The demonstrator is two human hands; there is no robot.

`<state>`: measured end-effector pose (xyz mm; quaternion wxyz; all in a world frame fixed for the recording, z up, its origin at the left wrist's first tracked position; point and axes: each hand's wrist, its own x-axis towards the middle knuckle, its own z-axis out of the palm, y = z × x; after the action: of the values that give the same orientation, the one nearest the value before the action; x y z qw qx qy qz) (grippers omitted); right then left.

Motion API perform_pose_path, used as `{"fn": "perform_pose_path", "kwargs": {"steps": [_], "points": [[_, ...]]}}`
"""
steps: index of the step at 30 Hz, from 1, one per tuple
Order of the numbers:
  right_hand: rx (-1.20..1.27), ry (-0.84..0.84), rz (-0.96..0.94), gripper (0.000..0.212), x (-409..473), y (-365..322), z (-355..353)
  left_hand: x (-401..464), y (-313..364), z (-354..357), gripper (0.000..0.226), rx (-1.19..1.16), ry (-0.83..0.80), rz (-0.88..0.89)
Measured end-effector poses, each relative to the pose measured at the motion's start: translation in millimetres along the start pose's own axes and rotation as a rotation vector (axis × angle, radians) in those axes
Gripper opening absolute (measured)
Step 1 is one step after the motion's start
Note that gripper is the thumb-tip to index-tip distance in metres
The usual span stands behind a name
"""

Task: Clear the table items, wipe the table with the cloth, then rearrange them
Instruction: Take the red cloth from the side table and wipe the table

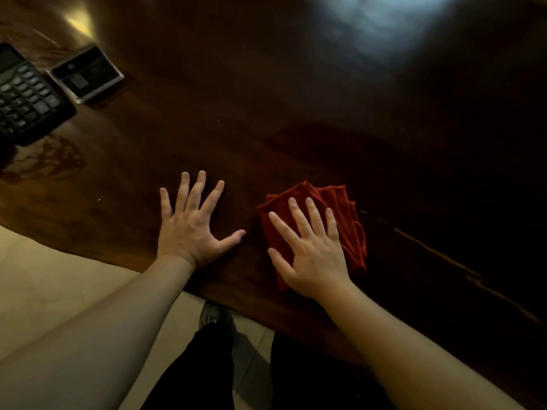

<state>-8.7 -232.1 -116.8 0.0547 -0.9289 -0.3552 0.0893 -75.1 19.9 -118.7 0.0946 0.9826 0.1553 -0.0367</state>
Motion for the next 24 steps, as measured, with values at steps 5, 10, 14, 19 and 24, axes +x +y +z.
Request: {"fn": "perform_pose_path", "kwargs": {"steps": [5, 10, 14, 19, 24], "points": [[-0.009, -0.024, 0.127, 0.070, -47, 41, -1, 1, -2, -1, 0.105, 0.003, -0.021, 0.005], [0.022, -0.034, 0.308, 0.070, -63, 86, -10, 0, 0, -4, 0.105, -0.007, -0.031, -0.002], [0.045, -0.038, 0.394, 0.069, -52, 103, -17, 1, -1, -4, 0.105, -0.022, -0.020, -0.003], [0.060, -0.037, 0.492, 0.072, -5, 103, -21, -3, -9, -3, 0.107, -0.036, -0.010, -0.033], [0.034, -0.052, 0.519, 0.075, 55, 100, -32, 1, 0, -4, 0.106, -0.058, 0.017, -0.001]]}}
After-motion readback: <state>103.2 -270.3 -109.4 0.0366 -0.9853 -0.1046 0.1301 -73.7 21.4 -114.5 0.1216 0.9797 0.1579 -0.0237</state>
